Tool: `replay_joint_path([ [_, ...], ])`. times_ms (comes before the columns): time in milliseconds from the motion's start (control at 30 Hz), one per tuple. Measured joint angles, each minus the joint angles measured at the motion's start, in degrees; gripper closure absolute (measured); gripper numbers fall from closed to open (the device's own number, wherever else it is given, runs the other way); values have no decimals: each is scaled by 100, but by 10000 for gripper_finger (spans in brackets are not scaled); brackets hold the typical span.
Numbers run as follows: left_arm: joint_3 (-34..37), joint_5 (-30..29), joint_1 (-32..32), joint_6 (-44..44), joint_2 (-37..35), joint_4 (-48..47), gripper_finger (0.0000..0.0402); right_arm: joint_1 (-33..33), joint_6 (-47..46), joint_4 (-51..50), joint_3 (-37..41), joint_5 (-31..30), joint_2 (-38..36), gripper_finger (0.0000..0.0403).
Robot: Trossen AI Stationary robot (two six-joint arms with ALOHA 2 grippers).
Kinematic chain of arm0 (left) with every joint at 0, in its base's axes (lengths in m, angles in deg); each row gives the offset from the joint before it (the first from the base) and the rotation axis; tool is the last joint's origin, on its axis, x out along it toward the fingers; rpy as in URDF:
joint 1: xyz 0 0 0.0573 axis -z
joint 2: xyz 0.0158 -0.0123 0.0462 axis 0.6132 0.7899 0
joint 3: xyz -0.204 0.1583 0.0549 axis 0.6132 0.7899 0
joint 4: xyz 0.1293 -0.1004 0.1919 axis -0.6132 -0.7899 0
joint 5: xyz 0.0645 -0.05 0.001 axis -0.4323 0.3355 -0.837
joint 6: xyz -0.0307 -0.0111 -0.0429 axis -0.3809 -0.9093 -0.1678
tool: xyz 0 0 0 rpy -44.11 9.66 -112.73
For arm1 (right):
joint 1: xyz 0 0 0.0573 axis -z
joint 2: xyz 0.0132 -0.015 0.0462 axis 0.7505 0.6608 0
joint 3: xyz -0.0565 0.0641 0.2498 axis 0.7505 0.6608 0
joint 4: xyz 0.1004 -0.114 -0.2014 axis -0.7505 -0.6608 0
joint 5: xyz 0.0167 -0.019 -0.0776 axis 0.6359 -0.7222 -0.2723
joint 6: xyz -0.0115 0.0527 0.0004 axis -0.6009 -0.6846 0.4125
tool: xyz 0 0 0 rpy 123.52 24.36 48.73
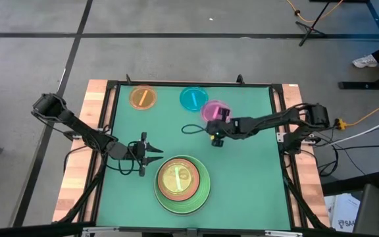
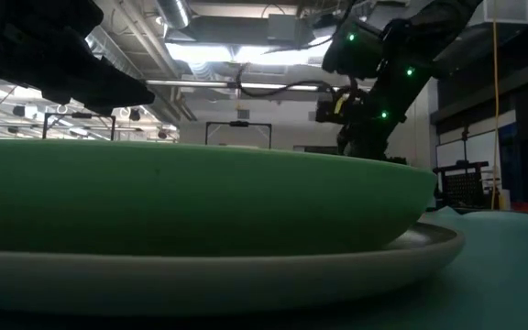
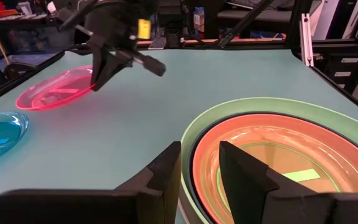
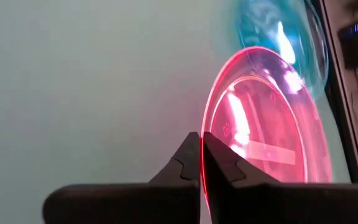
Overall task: Stack plastic plates
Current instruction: Stack the transparent pink plate on top of the transparent green plate
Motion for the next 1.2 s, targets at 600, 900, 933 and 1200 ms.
replay_joint_path([
  [600, 0, -2, 2, 2, 0, 0, 298, -1393, 1284, 1661, -2, 740, -4, 402],
  [900, 0, -2, 1, 2, 0, 2, 298, -1779, 1689, 2432, -4, 2100, -7, 402],
  [933, 0, -3, 0, 2, 0, 2, 298, -1782, 1688, 2492, -4, 2259, -6, 402],
  [1200, 0, -8, 0, 2, 2, 8, 298, -1890, 1689, 3039, -4, 3457, 176, 402],
])
